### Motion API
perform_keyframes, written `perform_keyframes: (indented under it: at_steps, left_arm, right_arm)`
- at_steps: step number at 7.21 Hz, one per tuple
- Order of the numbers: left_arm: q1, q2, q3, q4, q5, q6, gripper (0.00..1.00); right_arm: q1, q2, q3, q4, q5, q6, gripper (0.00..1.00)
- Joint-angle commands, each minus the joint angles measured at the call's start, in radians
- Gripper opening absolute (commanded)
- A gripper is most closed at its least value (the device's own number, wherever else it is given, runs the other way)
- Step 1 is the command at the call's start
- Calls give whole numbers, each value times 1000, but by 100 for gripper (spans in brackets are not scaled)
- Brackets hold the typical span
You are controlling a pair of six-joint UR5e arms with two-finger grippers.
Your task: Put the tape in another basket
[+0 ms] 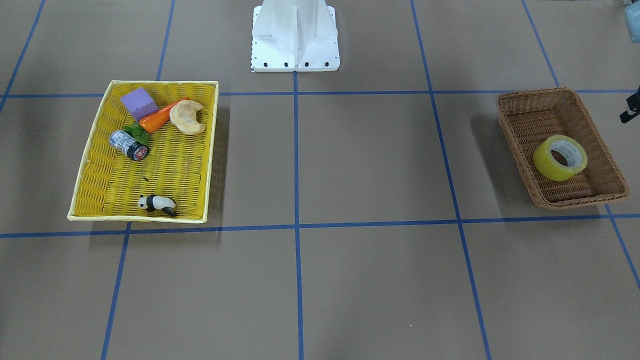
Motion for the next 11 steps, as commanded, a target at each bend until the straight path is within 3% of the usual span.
perform_keyframes:
  at_steps: [1,6,11]
  left_arm:
    - [-3,15,-14,-4,-16,7,98]
    - [-3,54,-15,-95,-16,8,98]
    - [0,22,30,-109,7,8,98]
  right_arm:
    - [2,-2,-2,-1,12,-2,100]
    - [3,-45,27,-8,14,121,100]
    - [-31,-35,14,0,-56,118,100]
